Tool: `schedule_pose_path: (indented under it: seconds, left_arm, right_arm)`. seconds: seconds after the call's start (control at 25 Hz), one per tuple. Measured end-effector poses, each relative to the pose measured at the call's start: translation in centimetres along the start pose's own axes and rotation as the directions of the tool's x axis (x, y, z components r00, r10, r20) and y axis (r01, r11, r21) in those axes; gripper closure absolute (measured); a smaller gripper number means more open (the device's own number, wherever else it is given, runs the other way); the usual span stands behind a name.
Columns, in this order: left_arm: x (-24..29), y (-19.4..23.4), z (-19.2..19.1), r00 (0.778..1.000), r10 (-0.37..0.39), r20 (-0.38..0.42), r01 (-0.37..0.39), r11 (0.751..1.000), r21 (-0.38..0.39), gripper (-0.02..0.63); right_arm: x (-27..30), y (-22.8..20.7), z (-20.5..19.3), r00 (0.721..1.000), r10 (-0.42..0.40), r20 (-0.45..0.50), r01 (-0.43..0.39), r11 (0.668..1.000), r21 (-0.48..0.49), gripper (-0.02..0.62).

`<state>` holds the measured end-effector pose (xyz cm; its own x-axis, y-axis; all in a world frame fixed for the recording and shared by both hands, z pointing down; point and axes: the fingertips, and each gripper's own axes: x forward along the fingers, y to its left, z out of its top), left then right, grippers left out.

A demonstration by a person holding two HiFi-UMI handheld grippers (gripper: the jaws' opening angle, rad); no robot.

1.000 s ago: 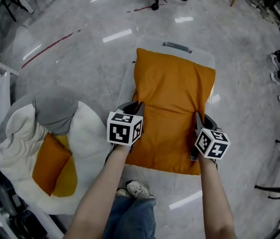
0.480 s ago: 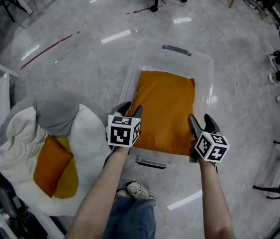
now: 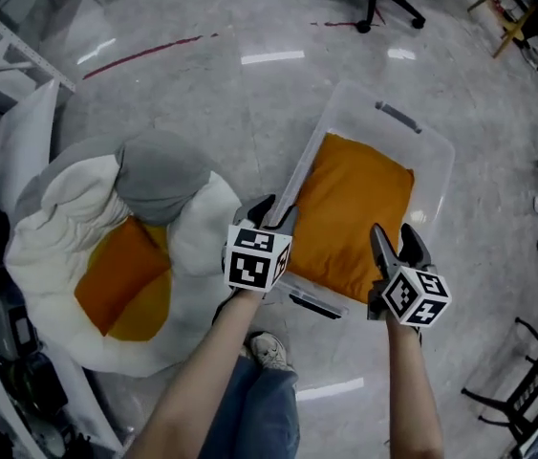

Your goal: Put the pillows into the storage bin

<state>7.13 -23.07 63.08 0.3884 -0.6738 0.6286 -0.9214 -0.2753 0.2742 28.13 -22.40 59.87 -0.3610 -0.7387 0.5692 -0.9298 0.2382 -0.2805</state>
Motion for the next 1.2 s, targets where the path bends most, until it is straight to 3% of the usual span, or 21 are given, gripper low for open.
schedule_pose_path:
  seconds: [0.2,0.44,0.64,0.92,1.08,1.2]
  left_arm:
    - [-6.7,6.9,-0.2,0.993,0.113,0.023,-0.110,0.988,-0.105,0.433]
    - [-20.3,19.6,-5.2,0.945,0.325,0.037,-0.302,0.910,-0.283,0.426]
    - [-31.0,28.1,-11.6,0.879,0.476,0.002,-0.437,0.809,-0.392,0.422]
    - [-43.0,34.7,-22.7,0.772,0.628,-0.097,-0.572,0.620,-0.537,0.414]
    - [-46.3,36.1,-28.8,0.742,0.653,-0.154,-0.599,0.541,-0.590,0.388]
    - [-46.6,36.9,-33.0,0.737,0.648,-0.194,-0.602,0.498,-0.625,0.365]
  right_arm:
    - [2.6,10.0,1.3,0.988,0.139,-0.061,-0.143,0.987,-0.074,0.298]
    - [5.4,26.8,-1.6,0.929,0.323,-0.180,-0.354,0.919,-0.173,0.298]
    - [6.9,39.2,-6.2,0.856,0.434,-0.281,-0.498,0.839,-0.220,0.297]
    - [8.1,53.3,-14.5,0.718,0.530,-0.452,-0.674,0.692,-0.259,0.296]
    - [8.9,56.7,-19.5,0.670,0.519,-0.530,-0.709,0.659,-0.252,0.286]
    - [10.4,57.3,-22.7,0.648,0.492,-0.581,-0.719,0.646,-0.254,0.272]
